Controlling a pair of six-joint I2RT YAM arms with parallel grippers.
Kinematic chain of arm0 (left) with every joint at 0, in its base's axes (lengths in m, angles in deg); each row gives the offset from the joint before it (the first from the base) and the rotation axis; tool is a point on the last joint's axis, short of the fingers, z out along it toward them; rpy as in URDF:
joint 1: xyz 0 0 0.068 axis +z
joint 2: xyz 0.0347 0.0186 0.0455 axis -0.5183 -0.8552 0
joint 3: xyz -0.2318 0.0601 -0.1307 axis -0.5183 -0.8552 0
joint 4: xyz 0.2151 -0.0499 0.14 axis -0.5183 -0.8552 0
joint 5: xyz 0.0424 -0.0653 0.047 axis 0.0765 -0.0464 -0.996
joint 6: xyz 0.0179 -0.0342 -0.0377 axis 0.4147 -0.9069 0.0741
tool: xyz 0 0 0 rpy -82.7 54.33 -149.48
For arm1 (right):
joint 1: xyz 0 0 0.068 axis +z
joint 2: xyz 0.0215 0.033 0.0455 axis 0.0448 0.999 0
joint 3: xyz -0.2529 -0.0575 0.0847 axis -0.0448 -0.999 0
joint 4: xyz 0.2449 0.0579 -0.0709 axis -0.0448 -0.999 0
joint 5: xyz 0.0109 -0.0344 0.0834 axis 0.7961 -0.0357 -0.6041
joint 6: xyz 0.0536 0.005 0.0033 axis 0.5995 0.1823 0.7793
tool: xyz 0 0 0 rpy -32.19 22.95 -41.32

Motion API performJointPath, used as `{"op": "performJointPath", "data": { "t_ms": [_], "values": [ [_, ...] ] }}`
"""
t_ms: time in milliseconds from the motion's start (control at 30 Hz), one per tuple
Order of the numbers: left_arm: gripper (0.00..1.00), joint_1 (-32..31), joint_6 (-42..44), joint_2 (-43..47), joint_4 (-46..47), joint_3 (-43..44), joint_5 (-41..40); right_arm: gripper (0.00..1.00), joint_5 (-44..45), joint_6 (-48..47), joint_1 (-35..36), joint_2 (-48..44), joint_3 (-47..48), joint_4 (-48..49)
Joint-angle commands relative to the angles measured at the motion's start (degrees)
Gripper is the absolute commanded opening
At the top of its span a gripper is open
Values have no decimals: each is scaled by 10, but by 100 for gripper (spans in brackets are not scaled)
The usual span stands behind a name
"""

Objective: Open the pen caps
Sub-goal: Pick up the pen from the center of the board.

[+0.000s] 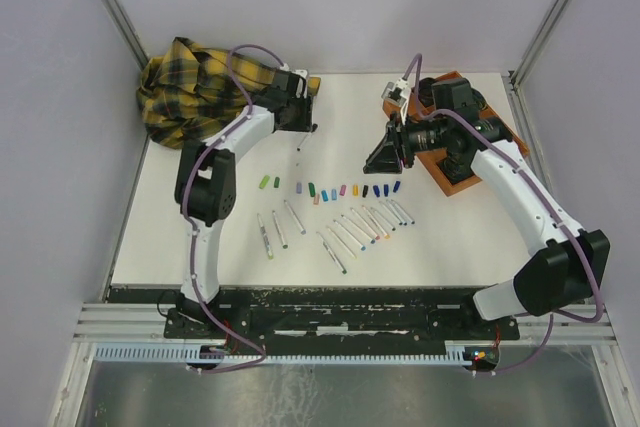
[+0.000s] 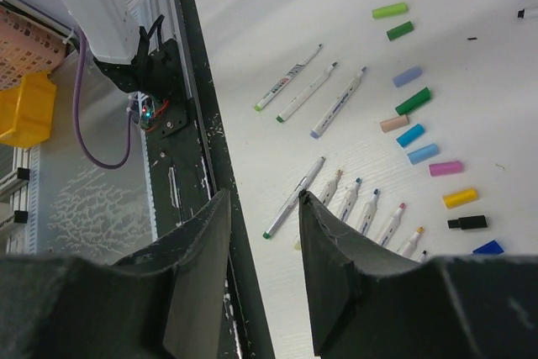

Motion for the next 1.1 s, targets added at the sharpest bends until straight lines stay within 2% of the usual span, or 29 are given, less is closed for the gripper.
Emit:
{"op": "performJointPath", "data": {
  "t_ms": [0, 233, 700, 867, 1000, 1067],
  "values": [
    [53, -7, 67, -62, -84, 95, -24, 45, -19, -22, -3, 3, 8, 2],
    [53, -14, 85, -138, -125, 167, -41, 46, -21, -23, -3, 9, 8, -1],
    [45, -15, 87, -155, -134, 167, -47, 46, -27, -21, -4, 15, 8, 0],
    [35, -16, 86, -157, -135, 167, -54, 46, -31, -20, -4, 17, 8, 0],
    [23, -16, 82, -158, -134, 165, -52, 46, -32, -19, -4, 18, 8, 0],
    [14, -17, 80, -156, -134, 164, -50, 47, -33, -19, -4, 18, 7, 1]
  ]
}}
